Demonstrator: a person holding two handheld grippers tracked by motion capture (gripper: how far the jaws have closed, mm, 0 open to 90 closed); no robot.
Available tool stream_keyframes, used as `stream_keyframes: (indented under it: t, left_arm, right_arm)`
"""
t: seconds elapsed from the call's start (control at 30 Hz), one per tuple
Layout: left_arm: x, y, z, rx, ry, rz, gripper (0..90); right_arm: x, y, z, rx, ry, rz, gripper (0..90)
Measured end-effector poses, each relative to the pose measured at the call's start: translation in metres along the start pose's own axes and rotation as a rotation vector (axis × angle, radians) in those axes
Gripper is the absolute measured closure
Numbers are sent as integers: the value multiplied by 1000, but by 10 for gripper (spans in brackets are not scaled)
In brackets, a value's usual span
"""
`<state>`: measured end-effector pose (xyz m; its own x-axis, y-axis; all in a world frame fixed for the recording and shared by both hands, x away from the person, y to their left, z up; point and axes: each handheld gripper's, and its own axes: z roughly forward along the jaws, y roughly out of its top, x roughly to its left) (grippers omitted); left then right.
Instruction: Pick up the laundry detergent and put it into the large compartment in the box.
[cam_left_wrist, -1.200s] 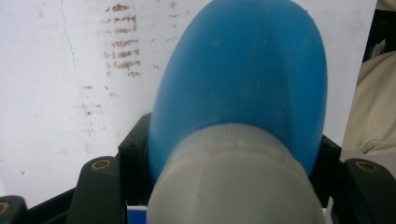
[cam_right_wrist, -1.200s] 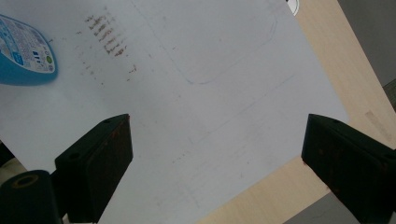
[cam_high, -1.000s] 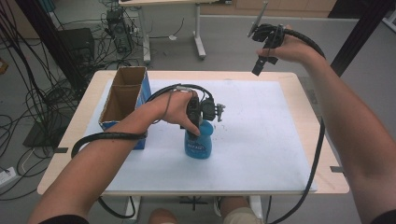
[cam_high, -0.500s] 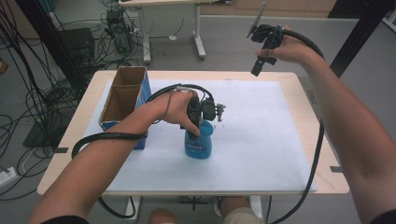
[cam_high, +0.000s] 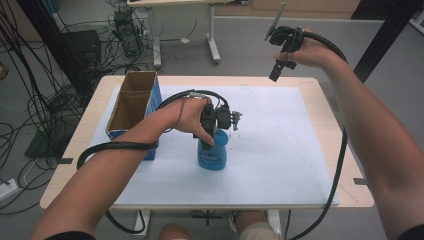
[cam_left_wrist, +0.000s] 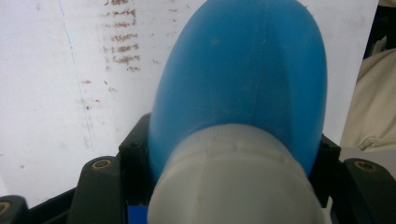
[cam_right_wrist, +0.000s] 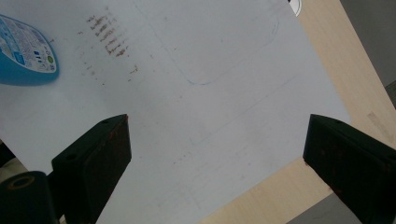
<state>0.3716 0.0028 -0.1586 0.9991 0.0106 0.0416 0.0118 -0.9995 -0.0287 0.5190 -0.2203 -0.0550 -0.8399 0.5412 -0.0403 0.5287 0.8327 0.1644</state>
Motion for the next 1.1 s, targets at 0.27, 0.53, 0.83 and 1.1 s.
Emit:
stream_keyframes:
  t: [0.27, 0.53, 0.83, 1.1]
  left_arm:
    - [2, -1, -3, 8, -2, -34, 375]
    - [5, -7, -19, 11, 3, -102, 376]
    - [10, -25, -67, -23, 16, -236, 376]
    - [15, -46, -140, -55, 45, -433, 376]
  right_arm:
    - [0, -2, 0, -2, 3, 1, 76]
    - [0, -4, 2, -5, 11, 1, 76]
    - [1, -4, 3, -8, 16, 3, 77]
    - [2, -2, 6, -8, 26, -1, 77]
